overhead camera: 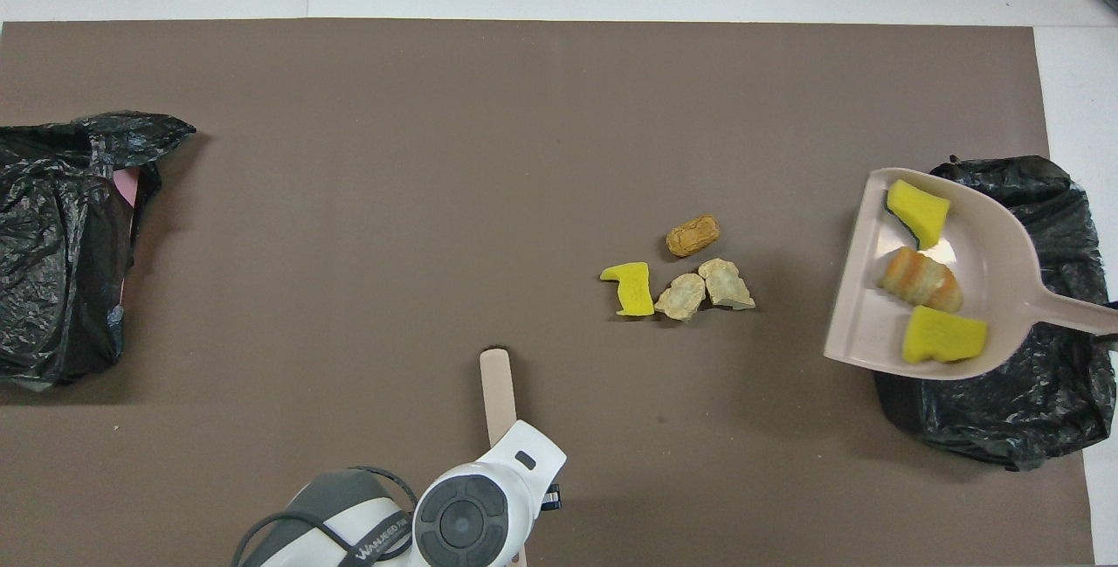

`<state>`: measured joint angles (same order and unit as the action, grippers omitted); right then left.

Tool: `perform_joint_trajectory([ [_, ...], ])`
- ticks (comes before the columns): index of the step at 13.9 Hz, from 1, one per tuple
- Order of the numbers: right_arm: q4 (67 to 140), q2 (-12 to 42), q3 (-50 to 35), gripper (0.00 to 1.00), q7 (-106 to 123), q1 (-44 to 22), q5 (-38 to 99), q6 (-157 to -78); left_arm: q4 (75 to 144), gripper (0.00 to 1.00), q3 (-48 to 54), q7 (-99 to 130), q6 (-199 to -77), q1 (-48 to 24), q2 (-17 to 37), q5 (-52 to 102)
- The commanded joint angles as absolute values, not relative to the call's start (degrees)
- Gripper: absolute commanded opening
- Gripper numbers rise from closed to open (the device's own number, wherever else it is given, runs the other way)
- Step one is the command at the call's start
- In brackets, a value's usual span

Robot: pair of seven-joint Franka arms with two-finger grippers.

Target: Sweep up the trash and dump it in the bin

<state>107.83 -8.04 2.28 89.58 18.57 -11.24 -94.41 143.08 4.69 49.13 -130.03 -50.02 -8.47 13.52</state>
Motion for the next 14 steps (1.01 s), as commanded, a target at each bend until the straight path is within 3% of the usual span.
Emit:
perform_joint_trajectory([
  [1,109.8,-9.9,1.2,0.0,95.8,22.4,-18.9,-98.5,143.4,1.0,3.4,48.9,-130.3,-48.7,-8.8,12.5],
  [7,117.4,-12.0,0.9,0.0,97.4,19.9,-35.1,-107.5,133.4,1.0,3.3,44.8,-124.8,-35.3,-5.9,12.2],
  [14,119.2,-12.4,0.4,0.0,97.3,11.5,-46.0,-106.9,122.1,1.0,3.1,29.5,-122.5,-20.8,-2.5,6.3],
])
